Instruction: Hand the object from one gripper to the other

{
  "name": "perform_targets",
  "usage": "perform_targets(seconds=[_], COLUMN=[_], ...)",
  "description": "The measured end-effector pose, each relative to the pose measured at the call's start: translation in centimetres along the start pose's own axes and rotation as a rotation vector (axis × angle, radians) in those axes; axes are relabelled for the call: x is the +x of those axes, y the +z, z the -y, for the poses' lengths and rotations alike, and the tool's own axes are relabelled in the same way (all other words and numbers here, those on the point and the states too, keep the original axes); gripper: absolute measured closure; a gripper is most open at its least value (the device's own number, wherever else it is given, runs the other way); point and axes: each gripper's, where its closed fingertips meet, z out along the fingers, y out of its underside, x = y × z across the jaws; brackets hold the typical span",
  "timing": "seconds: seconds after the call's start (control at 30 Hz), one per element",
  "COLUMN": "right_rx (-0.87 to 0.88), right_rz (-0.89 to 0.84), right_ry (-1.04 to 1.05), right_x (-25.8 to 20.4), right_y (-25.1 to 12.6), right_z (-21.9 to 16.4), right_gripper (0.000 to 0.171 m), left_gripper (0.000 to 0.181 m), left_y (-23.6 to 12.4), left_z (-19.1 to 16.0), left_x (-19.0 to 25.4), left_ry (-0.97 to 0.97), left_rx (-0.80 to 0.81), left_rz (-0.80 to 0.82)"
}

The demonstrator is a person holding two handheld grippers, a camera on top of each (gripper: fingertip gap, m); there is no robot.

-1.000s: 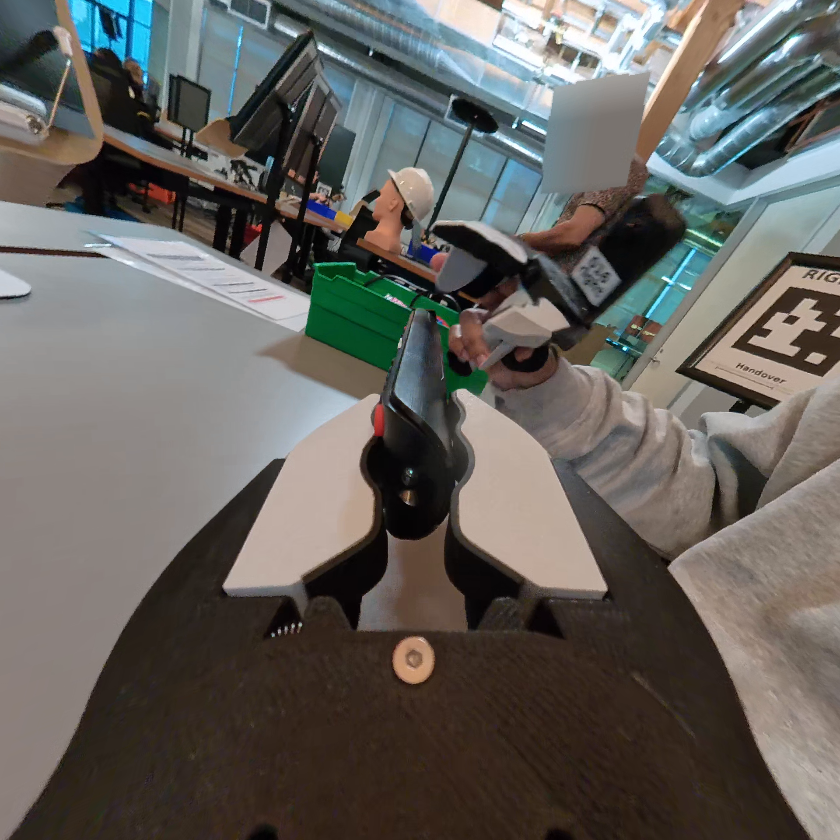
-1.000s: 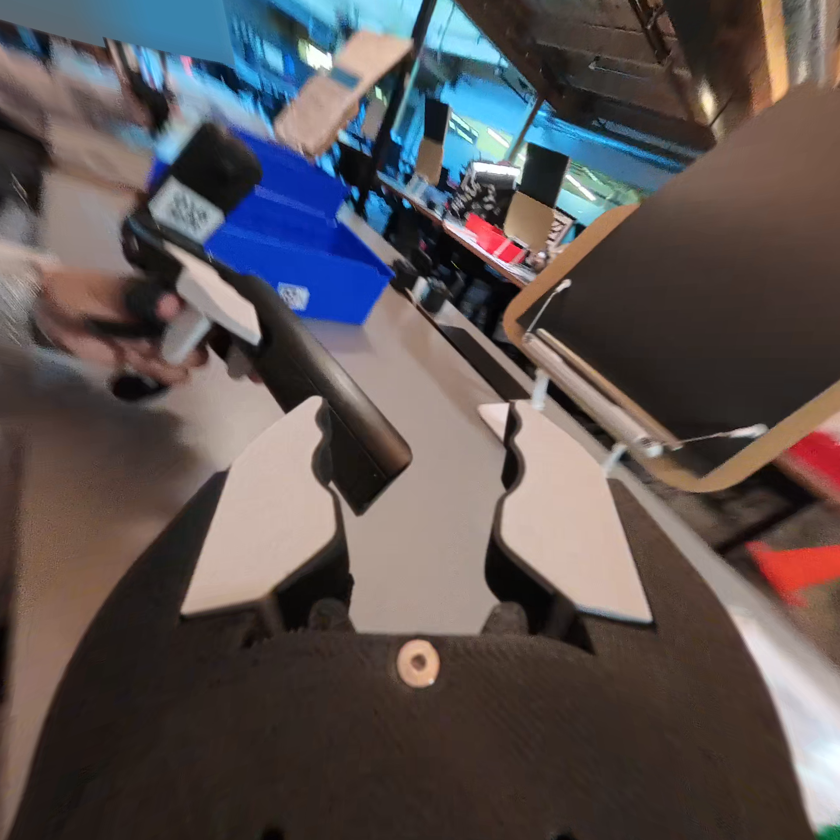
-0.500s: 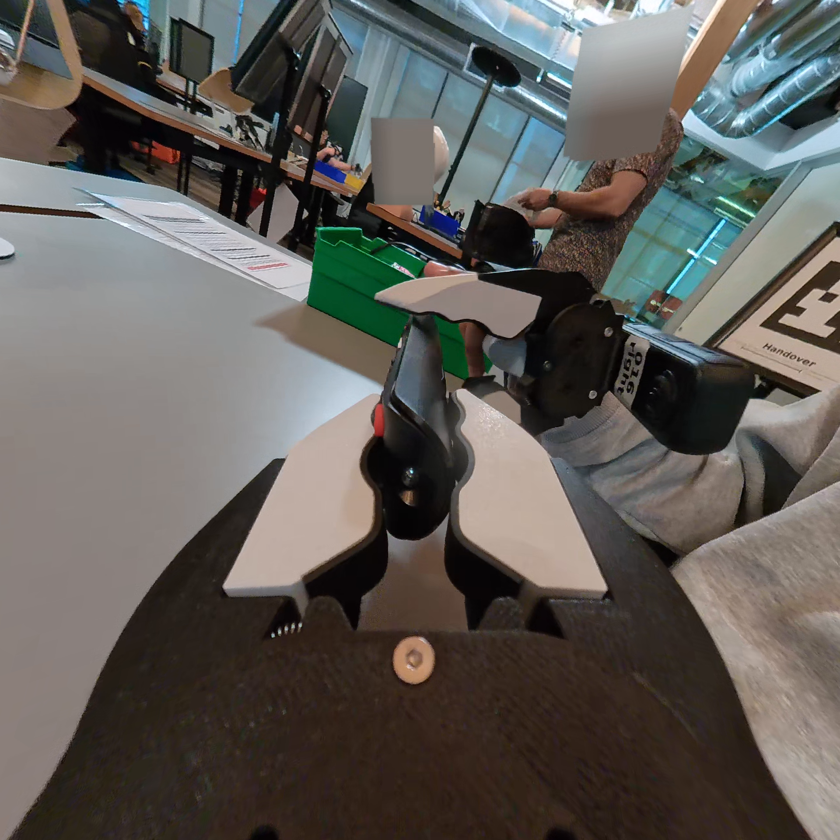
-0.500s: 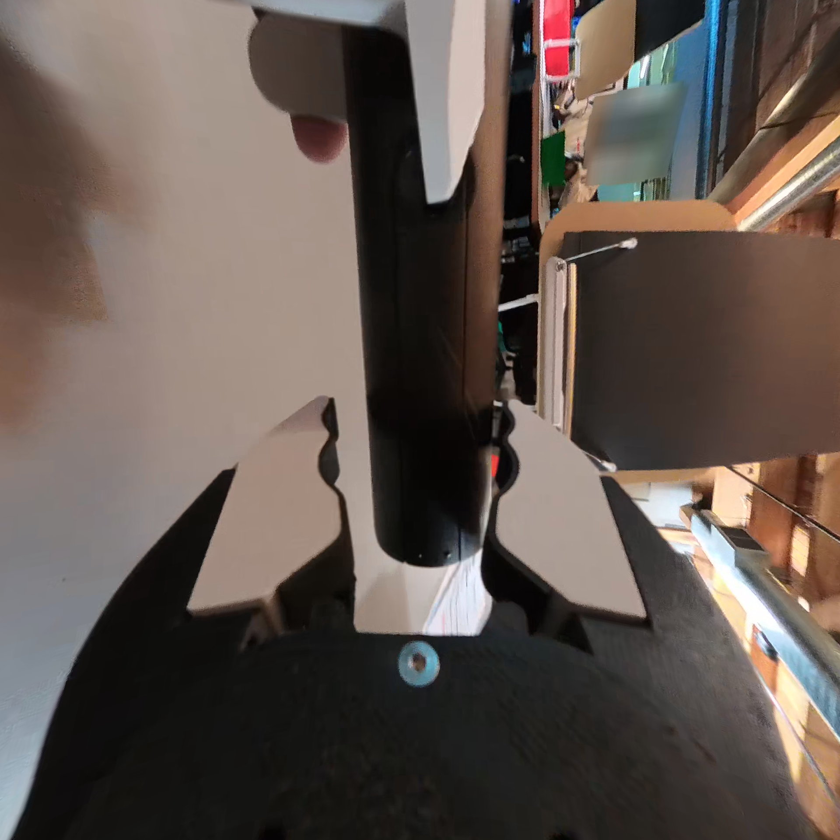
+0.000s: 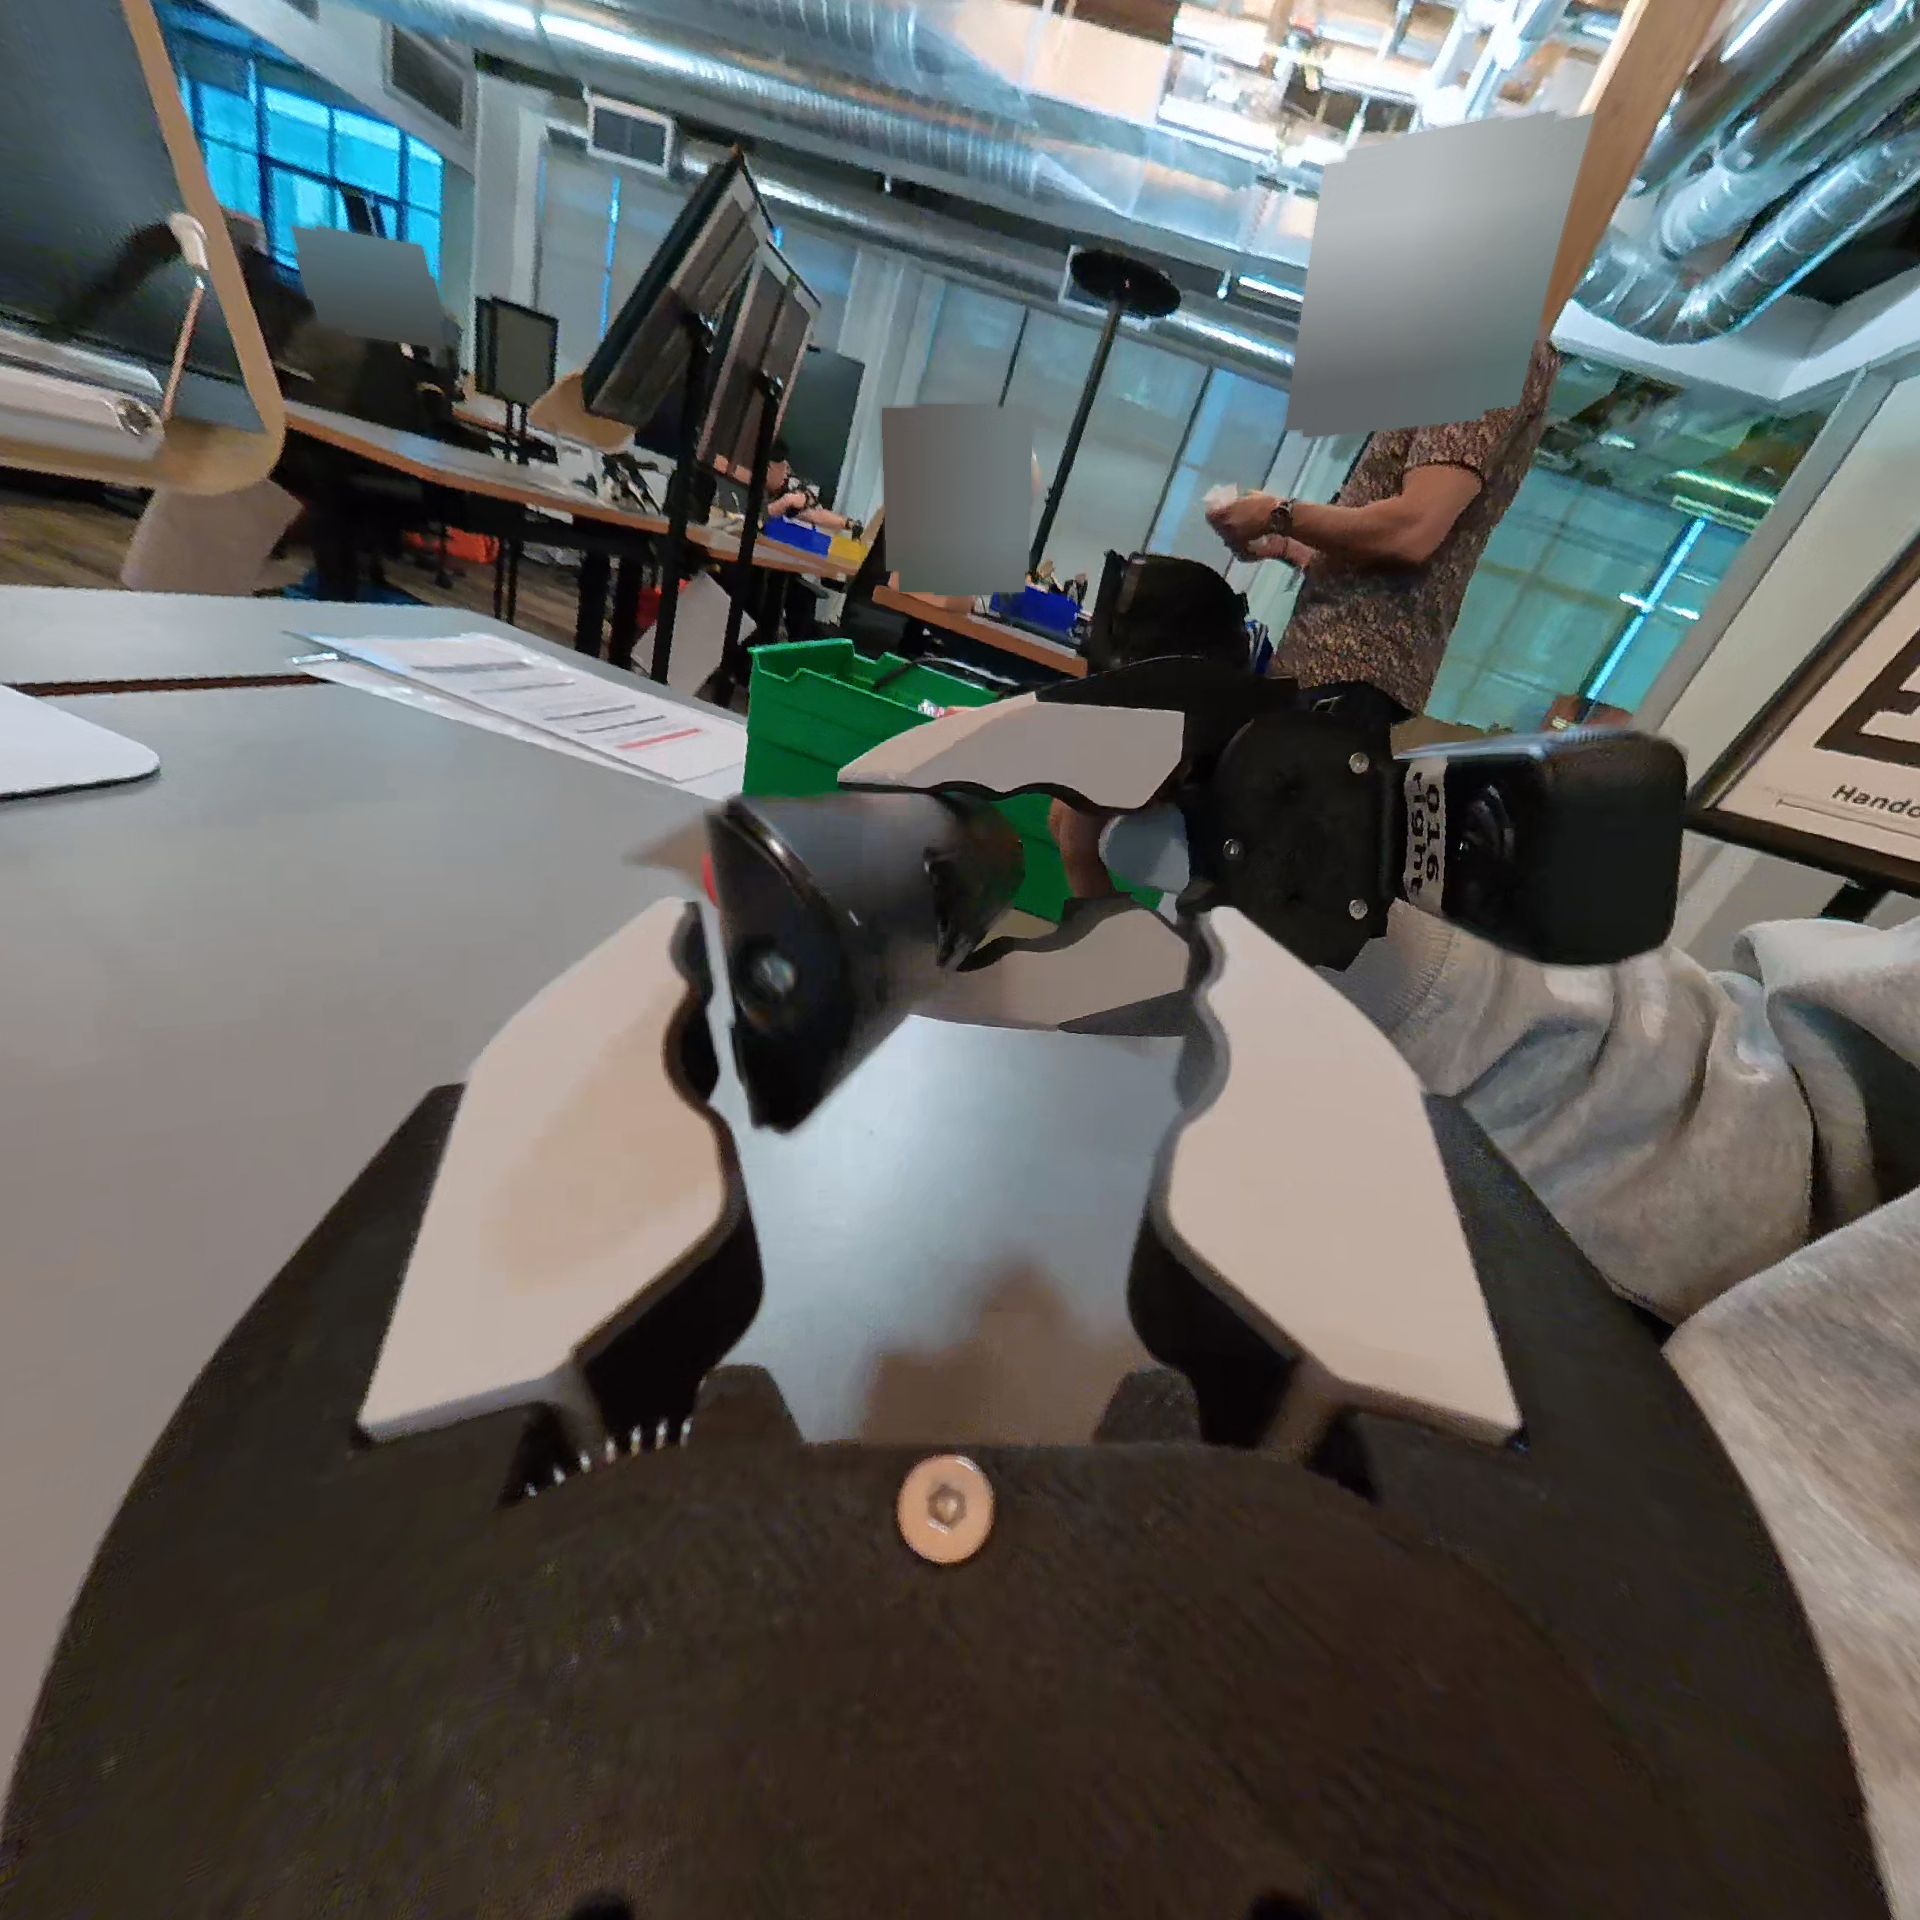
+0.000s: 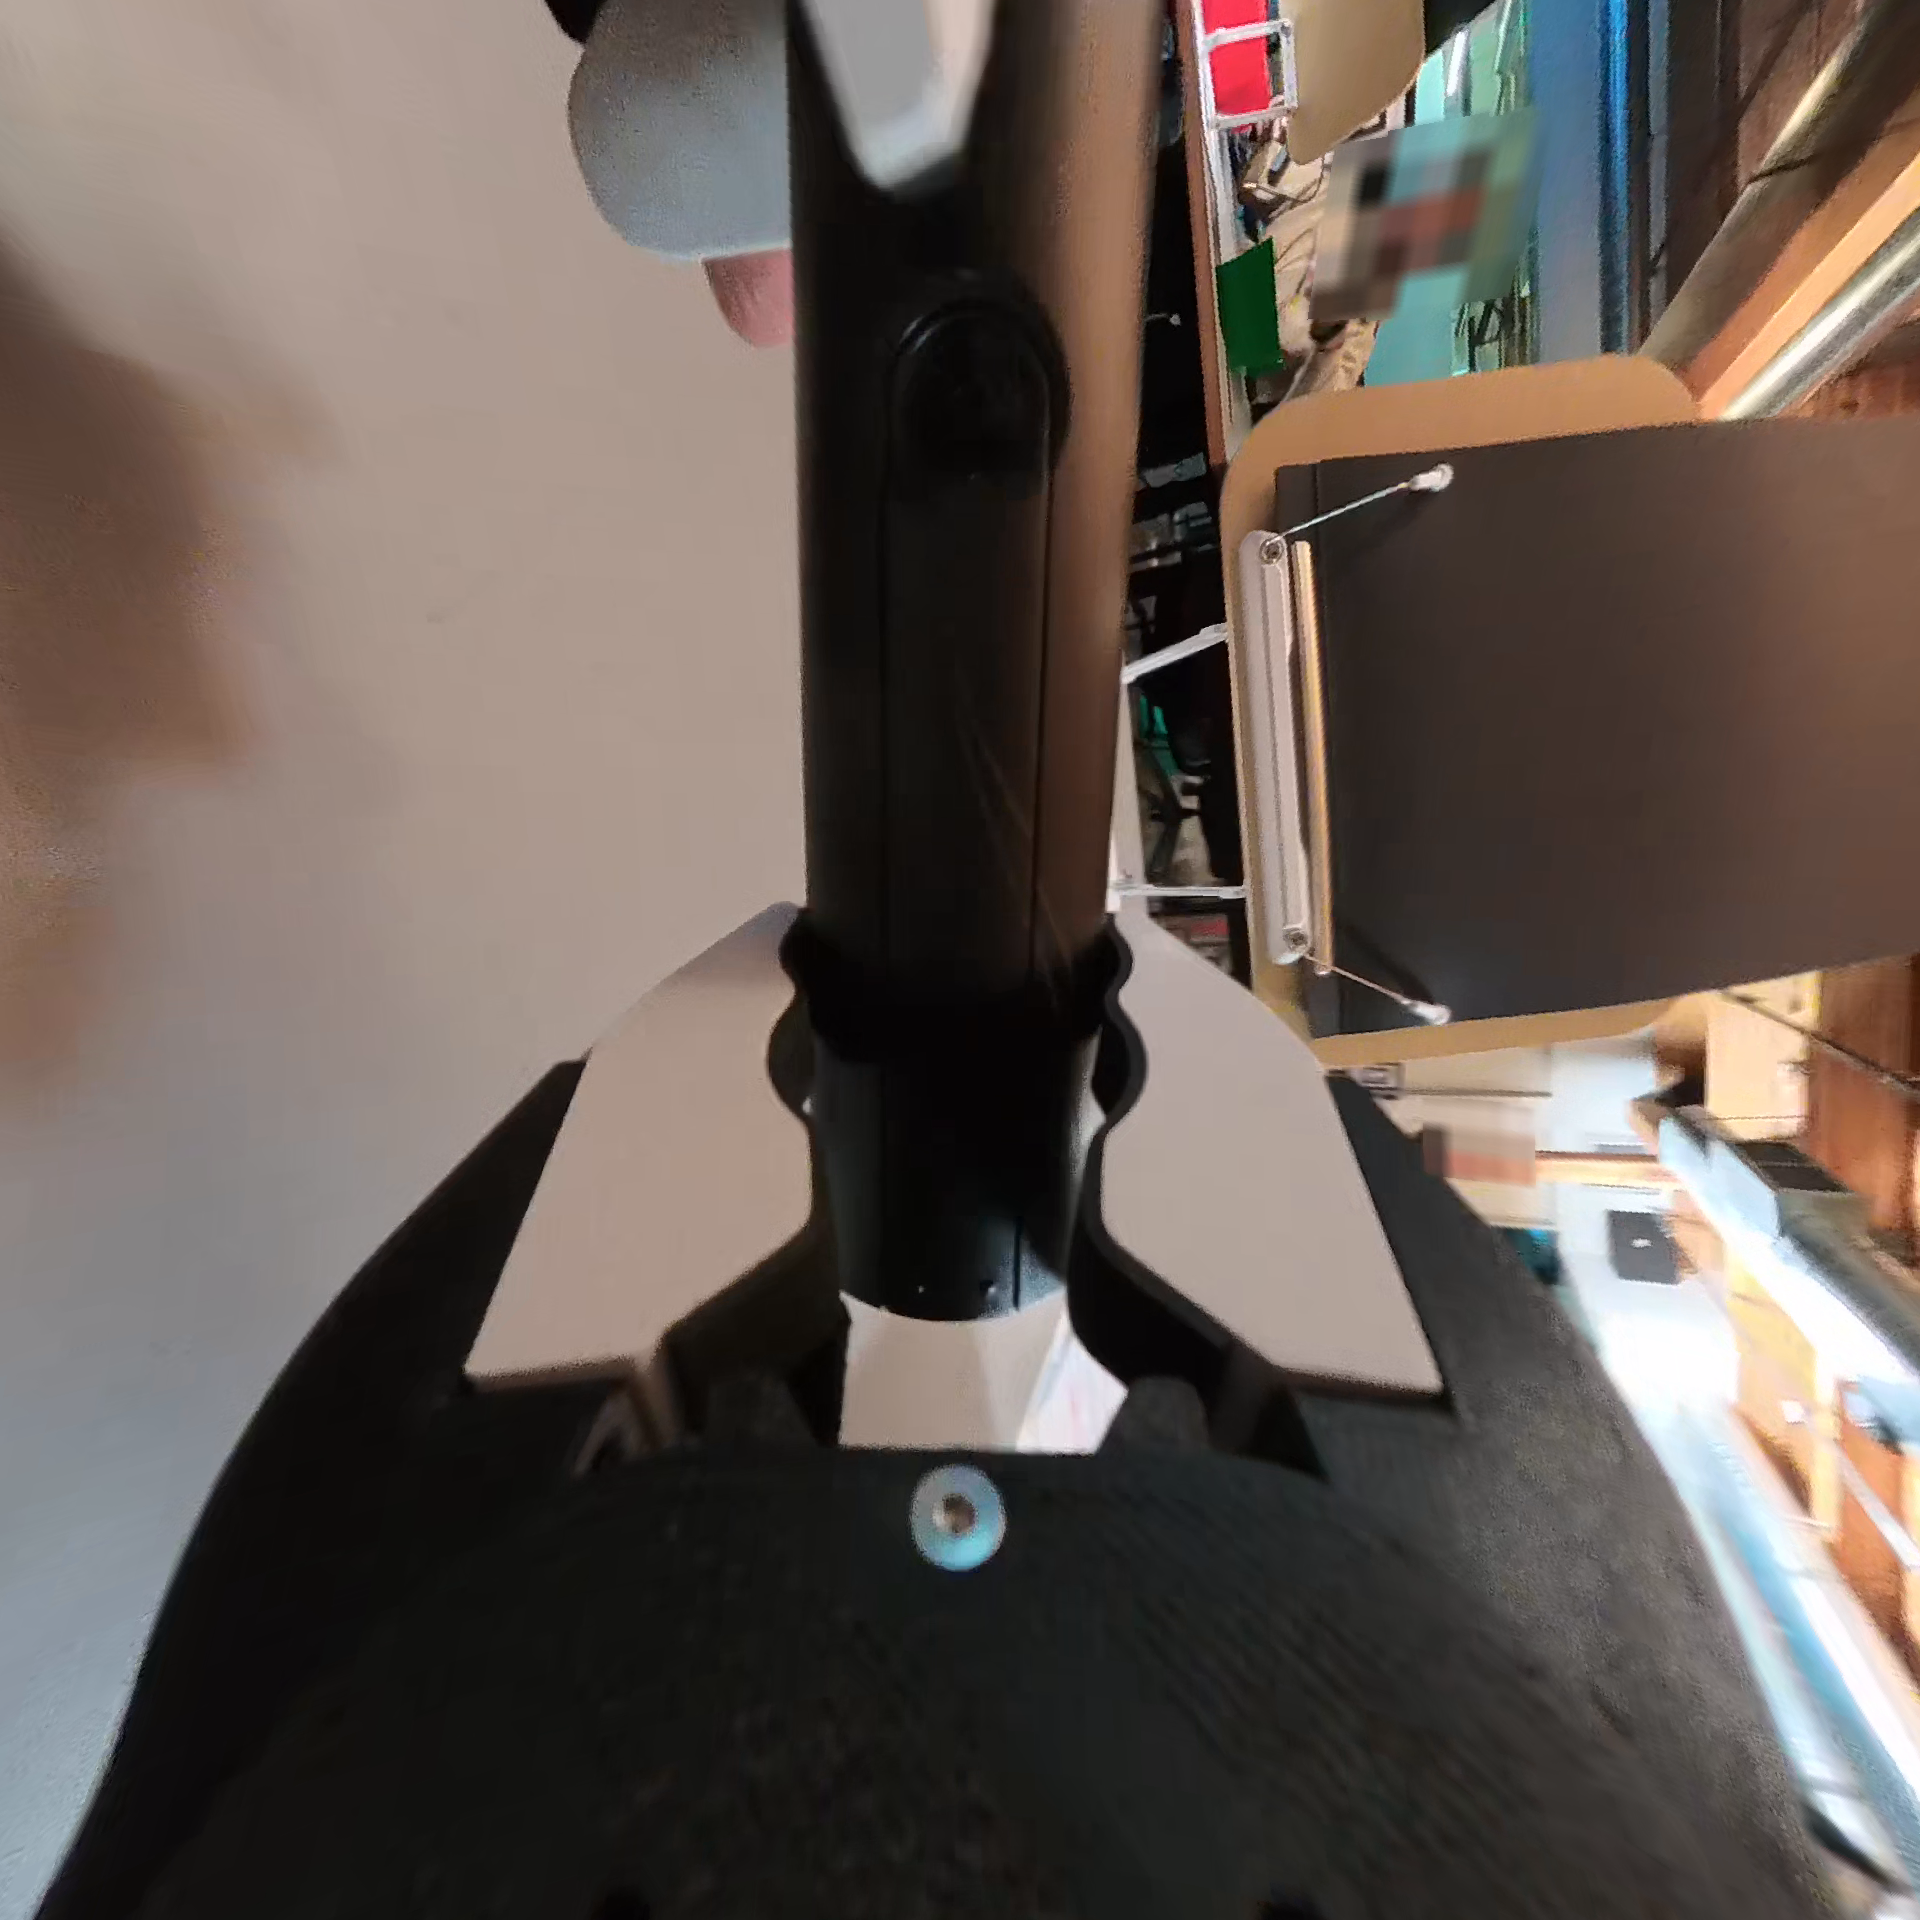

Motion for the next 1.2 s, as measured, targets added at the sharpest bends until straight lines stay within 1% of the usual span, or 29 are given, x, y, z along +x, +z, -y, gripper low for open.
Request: perform_targets(seconds=[0.1,0.23,0.27,0.37,0.47,0.57,0.67,0.73,0.83,0.87,1.03,1.13,1.2], right_rx=[0.085,0.248,0.271,0.349,0.523,0.708,0.874,0.929,0.939,0.945,0.957,0.969,0.972], right_rz=[0.031,0.107,0.126,0.191,0.304,0.410,0.510,0.548,0.583,0.599,0.685,0.722,0.734], right_ry=[0.180,0.463,0.512,0.635,0.806,0.978,1.146,1.190,1.187,1.194,1.210,1.236,1.243], right_x=[0.5,1.1,1.1,0.8,0.6,1.2,2.0,2.1,1.5,1.2,0.0,-0.3,-0.3], right_y=[-0.3,-0.9,-1.0,-1.2,-2.2,-3.7,-5.0,-5.4,-5.5,-5.6,-5.7,-5.8,-5.8], right_z=[0.8,2.5,2.8,3.9,6.3,8.4,9.6,10.1,10.8,11.1,12.4,12.8,12.8], right_gripper=[0.118,0.118,0.119,0.119,0.119,0.119,0.119,0.119,0.119,0.119,0.119,0.119,0.119], left_gripper=[0.084,0.086,0.089,0.089,0.089,0.088,0.087,0.086,0.088,0.091,0.120,0.130,0.131], left_y=[0.0,0.0,0.1,0.0,-0.3,-0.8,-0.9,-0.6,-0.1,0.0,-0.2,-0.4,-0.3], left_z=[0.3,0.6,0.7,1.2,2.0,3.9,5.1,5.3,5.2,5.2,5.6,5.6,5.5], left_x=[0.1,0.7,0.9,1.1,1.3,2.2,3.3,3.8,4.4,4.7,5.3,5.7,5.7], left_ry=[0.020,0.019,0.019,0.018,-0.002,-0.055,-0.096,-0.098,-0.095,-0.089,-0.058,-0.055,-0.047], left_rx=[0.018,0.035,0.039,0.060,0.105,0.195,0.227,0.210,0.178,0.171,0.159,0.152,0.146], left_rz=[0.001,-0.024,-0.031,-0.031,-0.043,-0.097,-0.145,-0.157,-0.157,-0.160,-0.169,-0.205,-0.200])
